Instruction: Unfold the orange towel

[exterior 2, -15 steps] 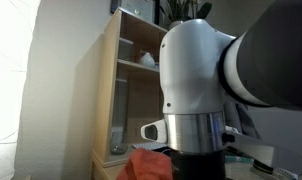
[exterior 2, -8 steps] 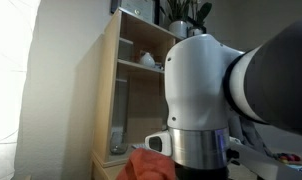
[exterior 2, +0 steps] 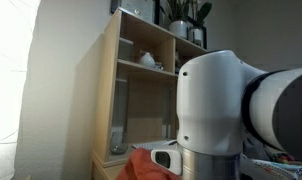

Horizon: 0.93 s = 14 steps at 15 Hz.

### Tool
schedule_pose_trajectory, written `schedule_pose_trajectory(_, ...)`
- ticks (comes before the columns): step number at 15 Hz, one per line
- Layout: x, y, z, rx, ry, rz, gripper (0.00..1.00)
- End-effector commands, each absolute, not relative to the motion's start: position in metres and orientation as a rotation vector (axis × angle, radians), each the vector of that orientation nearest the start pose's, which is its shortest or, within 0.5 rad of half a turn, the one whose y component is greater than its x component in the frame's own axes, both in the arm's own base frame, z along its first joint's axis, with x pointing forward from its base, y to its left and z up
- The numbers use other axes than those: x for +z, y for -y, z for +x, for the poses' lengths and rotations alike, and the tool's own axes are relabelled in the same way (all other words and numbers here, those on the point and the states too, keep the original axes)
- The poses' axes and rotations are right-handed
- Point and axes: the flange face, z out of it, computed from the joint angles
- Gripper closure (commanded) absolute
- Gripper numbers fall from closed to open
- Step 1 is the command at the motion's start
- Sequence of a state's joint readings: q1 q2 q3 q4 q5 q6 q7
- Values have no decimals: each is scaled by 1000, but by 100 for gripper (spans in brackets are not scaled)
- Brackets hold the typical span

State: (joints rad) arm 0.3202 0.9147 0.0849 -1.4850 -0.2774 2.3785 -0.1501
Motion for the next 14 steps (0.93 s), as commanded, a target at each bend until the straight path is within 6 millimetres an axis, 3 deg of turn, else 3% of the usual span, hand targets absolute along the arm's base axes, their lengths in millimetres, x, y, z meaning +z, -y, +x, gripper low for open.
schedule_pose_trajectory(1,114,-265,652,-12,1164,-3071,42)
schedule_pose_trajectory(8,122,-257,649,-72,1159,-3045,95)
schedule_pose_trajectory(10,125,-249,642,-156,1163,-3032,100)
schedule_pose_trajectory(14,130,-226,613,-397,1177,-2976,100)
